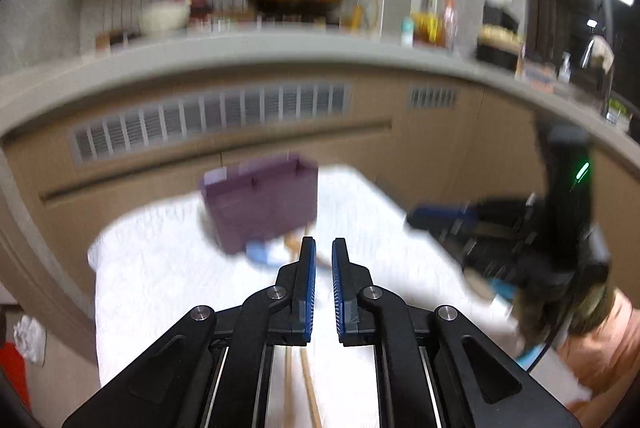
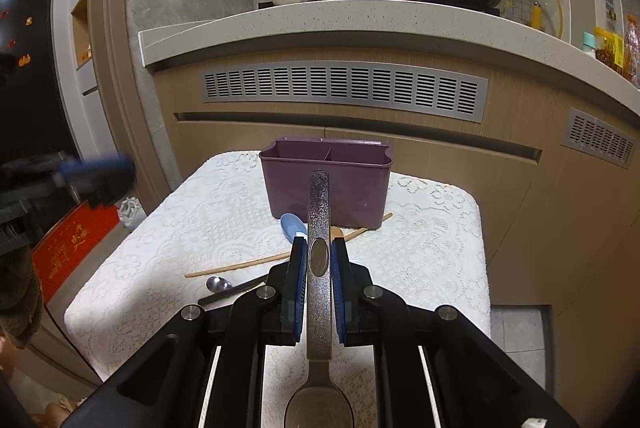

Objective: Organize utensils
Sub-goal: 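Carry the chopstick and metal spoon up over the purple holder with both tools, then open the left tool to drop the chopstick while the right drops the spoon, then reach the right tool to a chopstick on the table and grasp it, then lift the chopstick with the right tool while the left grasps the wooden spoon, then drop the chopstick into the purple holder with the right tool while the left drops the wooden spoon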

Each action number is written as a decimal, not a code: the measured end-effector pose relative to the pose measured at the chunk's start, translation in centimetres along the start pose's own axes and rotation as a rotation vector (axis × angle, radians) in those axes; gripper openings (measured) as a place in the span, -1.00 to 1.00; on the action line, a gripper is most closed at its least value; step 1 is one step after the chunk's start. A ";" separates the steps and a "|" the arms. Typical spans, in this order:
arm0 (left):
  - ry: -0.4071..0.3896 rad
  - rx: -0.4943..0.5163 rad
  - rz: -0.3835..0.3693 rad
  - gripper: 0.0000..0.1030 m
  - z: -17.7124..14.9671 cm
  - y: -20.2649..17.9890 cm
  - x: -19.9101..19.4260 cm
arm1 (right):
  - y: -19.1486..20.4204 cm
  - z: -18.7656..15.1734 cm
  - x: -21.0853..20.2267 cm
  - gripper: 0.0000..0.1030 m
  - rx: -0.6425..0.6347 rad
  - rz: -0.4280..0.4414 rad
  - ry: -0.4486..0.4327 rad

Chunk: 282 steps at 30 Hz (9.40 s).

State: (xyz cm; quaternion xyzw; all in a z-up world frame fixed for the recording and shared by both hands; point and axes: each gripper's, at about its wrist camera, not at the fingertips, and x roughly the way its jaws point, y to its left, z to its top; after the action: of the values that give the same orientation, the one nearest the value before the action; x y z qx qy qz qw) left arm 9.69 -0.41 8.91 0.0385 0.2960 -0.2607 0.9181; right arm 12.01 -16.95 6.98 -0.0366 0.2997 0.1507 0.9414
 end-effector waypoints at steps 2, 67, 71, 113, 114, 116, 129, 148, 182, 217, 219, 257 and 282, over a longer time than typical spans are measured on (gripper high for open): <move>0.112 -0.019 0.018 -0.79 -1.7 0.8 2.2 | -0.1 -0.4 0.2 -0.78 0.002 0.004 0.009; -0.390 -0.088 0.131 -0.89 19.3 12.7 12.8 | -6.6 18.3 19.3 -0.78 0.047 0.037 -0.295; -0.346 -0.102 0.129 -0.89 17.7 13.9 16.3 | -6.8 17.1 22.5 -0.78 0.034 0.021 -0.272; 0.201 -0.117 0.107 0.17 -8.2 9.4 8.8 | 3.3 -8.1 13.3 0.15 0.022 0.233 0.477; 0.194 -0.133 0.124 0.17 -8.3 9.9 8.5 | 3.7 -8.6 13.5 0.08 0.062 0.263 0.499; 0.181 -0.179 0.177 0.17 -8.4 11.1 7.9 | 4.6 -8.9 13.6 -0.24 0.086 0.302 0.515; 0.201 -0.277 0.292 0.20 -9.2 15.0 6.1 | 13.6 -7.7 16.0 -0.57 -0.077 0.237 0.487; 0.387 -0.070 0.065 0.09 -8.5 6.3 13.6 | -2.6 -4.7 11.8 -0.86 0.070 0.054 0.308; 0.339 -0.239 -0.077 -0.09 -5.8 4.2 16.7 | -4.7 -9.6 9.9 -0.89 0.080 0.092 0.427; 0.358 -0.146 0.102 0.13 -4.1 1.1 18.4 | -9.3 -6.1 12.0 -0.88 0.074 0.060 0.298; 0.389 -0.188 0.040 0.13 -3.9 0.8 19.1 | -10.0 -6.5 11.8 -0.88 0.091 0.031 0.285; 0.051 -0.070 0.181 -0.36 -4.4 0.9 9.6 | -8.8 -6.2 17.3 -0.73 0.058 -0.066 0.430; -0.276 0.063 0.243 -0.36 5.2 -1.6 -2.2 | -1.5 5.4 -5.0 -0.89 -0.020 -0.009 -0.132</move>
State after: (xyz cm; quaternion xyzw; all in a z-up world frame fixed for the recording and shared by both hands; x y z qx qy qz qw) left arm 10.12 -1.98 14.56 0.0666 0.1519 -0.1599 0.9731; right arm 11.55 -18.84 14.23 -0.0374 0.2352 0.1515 0.9593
